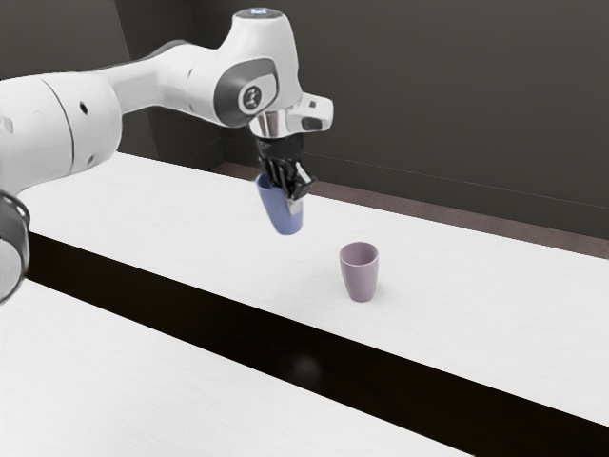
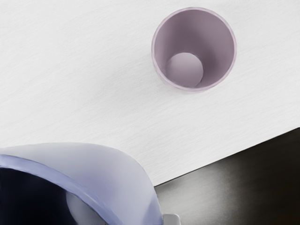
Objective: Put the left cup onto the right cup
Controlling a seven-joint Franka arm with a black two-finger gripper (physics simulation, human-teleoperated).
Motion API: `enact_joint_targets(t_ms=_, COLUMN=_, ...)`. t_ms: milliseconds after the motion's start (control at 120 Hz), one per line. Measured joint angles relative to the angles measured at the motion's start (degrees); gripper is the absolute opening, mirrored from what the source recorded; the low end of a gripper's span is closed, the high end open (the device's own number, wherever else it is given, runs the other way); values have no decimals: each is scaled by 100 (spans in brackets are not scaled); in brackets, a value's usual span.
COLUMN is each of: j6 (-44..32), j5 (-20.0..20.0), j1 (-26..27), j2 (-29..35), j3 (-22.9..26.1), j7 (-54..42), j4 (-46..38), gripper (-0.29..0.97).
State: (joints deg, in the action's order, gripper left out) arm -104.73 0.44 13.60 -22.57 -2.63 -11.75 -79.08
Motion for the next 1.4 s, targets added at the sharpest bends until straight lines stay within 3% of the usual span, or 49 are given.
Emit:
enact_joint_targets(t_ms=200, j6=158, j5=-9, j1=183, j2=-156, j3=0, j7=-13, j4=323, gripper=-10)
enact_joint_targets(t_ms=675, j6=457, j5=-15, j1=275, j2=-1417, j3=78, j7=-41, j4=2029, gripper=-10)
enact_joint_targets(t_ms=958, j6=439, j5=-36, j1=298, j2=-1885, j3=85, j7=-52, j4=2436, gripper=-10)
enact_joint_targets(t_ms=1400, j6=284, j5=-58, j1=307, j2=-2106, j3=162, j7=-45, j4=2500, gripper=-10)
